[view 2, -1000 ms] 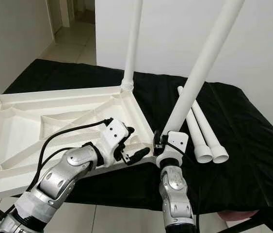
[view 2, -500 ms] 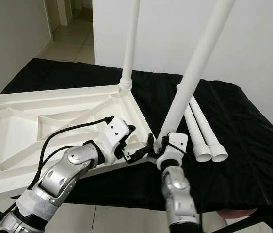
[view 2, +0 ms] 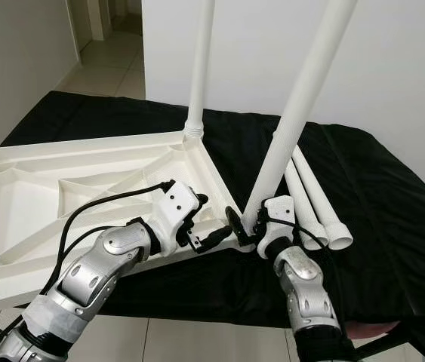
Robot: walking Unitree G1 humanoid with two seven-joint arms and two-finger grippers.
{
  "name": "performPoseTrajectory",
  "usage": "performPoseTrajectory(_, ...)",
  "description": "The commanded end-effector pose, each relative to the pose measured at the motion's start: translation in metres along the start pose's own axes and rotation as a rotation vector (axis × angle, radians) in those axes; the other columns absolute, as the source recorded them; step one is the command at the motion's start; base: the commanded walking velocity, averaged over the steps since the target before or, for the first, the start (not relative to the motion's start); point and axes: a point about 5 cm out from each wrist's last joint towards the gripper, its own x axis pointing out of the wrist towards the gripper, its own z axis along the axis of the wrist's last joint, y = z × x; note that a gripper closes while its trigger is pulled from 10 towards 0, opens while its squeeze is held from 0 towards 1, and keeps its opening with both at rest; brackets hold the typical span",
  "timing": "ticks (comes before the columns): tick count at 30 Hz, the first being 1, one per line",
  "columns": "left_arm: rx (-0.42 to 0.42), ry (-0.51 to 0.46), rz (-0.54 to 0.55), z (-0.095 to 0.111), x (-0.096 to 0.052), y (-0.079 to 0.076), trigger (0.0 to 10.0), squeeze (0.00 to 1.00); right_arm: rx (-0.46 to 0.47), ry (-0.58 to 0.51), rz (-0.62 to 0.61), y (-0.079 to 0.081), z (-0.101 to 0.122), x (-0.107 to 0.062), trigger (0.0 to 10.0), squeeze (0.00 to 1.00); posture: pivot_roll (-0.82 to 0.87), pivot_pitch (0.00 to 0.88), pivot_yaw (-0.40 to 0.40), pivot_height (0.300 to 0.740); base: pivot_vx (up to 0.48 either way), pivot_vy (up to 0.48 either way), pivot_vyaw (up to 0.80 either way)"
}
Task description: Building children table
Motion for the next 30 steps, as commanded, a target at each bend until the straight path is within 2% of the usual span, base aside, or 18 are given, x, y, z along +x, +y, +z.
performPoseTrajectory(1, 0.017, -0.004, -0.045, 0.002, 0.0, -0.006, 10.0, 0.0, -0.03, 0.007, 0.069, 0.001, 0.0, 0.004, 10.0, 0.0, -0.02, 0.0, -0.095, 0.74, 0.0, 0.0, 0.0)
performPoseTrajectory(3, 0.017, -0.004, -0.045, 0.002, 0.0, -0.006, 10.0, 0.0, -0.03, 0.007, 0.069, 0.001, 0.0, 0.004, 10.0, 0.0, -0.02, 0.0, -0.095, 0.74, 0.0, 0.0, 0.0)
performPoseTrajectory(9, 0.012, -0.001, -0.043, 0.002, -0.001, -0.007, 10.0, 0.0, -0.091, 0.03, 0.173, -0.006, 0.001, 0.01, 10.0, 0.0, -0.01, 0.0, -0.099, 0.74, 0.0, 0.0, 0.0)
performPoseTrajectory(10, 0.012, 0.0, -0.043, 0.002, -0.001, -0.008, 10.0, 0.0, -0.108, 0.04, 0.193, -0.009, 0.002, 0.011, 9.1, 0.0, -0.01, 0.0, -0.1, 0.74, 0.0, 0.0, 0.0)
performPoseTrajectory(11, 0.012, 0.0, -0.043, 0.002, -0.001, -0.008, 10.0, 0.0, -0.108, 0.04, 0.193, -0.009, 0.002, 0.011, 9.1, 0.0, -0.01, 0.0, -0.1, 0.74, 0.0, 0.0, 0.0)
performPoseTrajectory(12, 0.012, 0.001, -0.044, 0.002, -0.001, -0.008, 10.0, 0.0, -0.121, 0.046, 0.206, -0.011, 0.002, 0.012, 6.9, 0.0, -0.01, 0.0, -0.1, 0.74, 0.0, 0.0, 0.0)
performPoseTrajectory(13, 0.012, 0.001, -0.044, 0.002, -0.001, -0.008, 10.0, 0.0, -0.121, 0.046, 0.206, -0.011, 0.002, 0.012, 6.9, 0.0, -0.01, 0.0, -0.1, 0.74, 0.0, 0.0, 0.0)
performPoseTrajectory(14, 0.012, 0.002, -0.045, 0.002, -0.002, -0.009, 10.0, 0.0, -0.128, 0.052, 0.217, -0.012, 0.002, 0.012, 3.1, 0.0, -0.01, 0.0, -0.103, 0.74, 0.0, 0.0, 0.0)
performPoseTrajectory(17, 0.012, 0.002, -0.045, 0.002, -0.002, -0.009, 10.0, 0.0, -0.128, 0.052, 0.217, -0.012, 0.002, 0.012, 3.1, 0.0, -0.01, 0.0, -0.103, 0.74, 0.0, 0.0, 0.0)
performPoseTrajectory(18, 0.012, 0.002, -0.046, 0.002, -0.002, -0.009, 10.0, 0.0, -0.131, 0.063, 0.231, -0.014, 0.0, 0.011, 0.0, 0.0, -0.01, 0.0, -0.105, 0.74, 0.0, 0.0, 0.0)
performPoseTrajectory(25, 0.011, 0.0, -0.049, 0.002, 0.0, -0.011, 10.0, 0.0, -0.109, 0.102, 0.26, -0.014, -0.012, 0.001, 0.0, 0.0, -0.02, 0.0, -0.105, 0.74, 0.0, 0.0, 0.0)
performPoseTrajectory(26, 0.011, -0.001, -0.051, 0.002, 0.0, -0.011, 10.0, 0.0, -0.084, 0.107, 0.242, -0.015, -0.015, 0.0, 0.9, 0.0, -0.02, 0.0, -0.106, 0.74, 0.0, 0.0, 0.0)
performPoseTrajectory(27, 0.011, -0.001, -0.051, 0.002, 0.0, -0.011, 10.0, 0.0, -0.084, 0.107, 0.242, -0.015, -0.015, 0.0, 0.9, 0.0, -0.02, 0.0, -0.106, 0.74, 0.0, 0.0, 0.0)
performPoseTrajectory(28, 0.011, -0.001, -0.052, 0.002, 0.0, -0.011, 10.0, 0.0, -0.064, 0.112, 0.222, -0.015, -0.018, -0.002, 10.0, 0.0, -0.01, 0.0, -0.107, 0.74, 0.0, 0.0, 0.0)
performPoseTrajectory(30, 0.011, -0.001, -0.052, 0.002, 0.0, -0.011, 10.0, 0.0, -0.064, 0.112, 0.222, -0.015, -0.018, -0.002, 10.0, 0.0, -0.01, 0.0, -0.107, 0.74, 0.0, 0.0, 0.0)
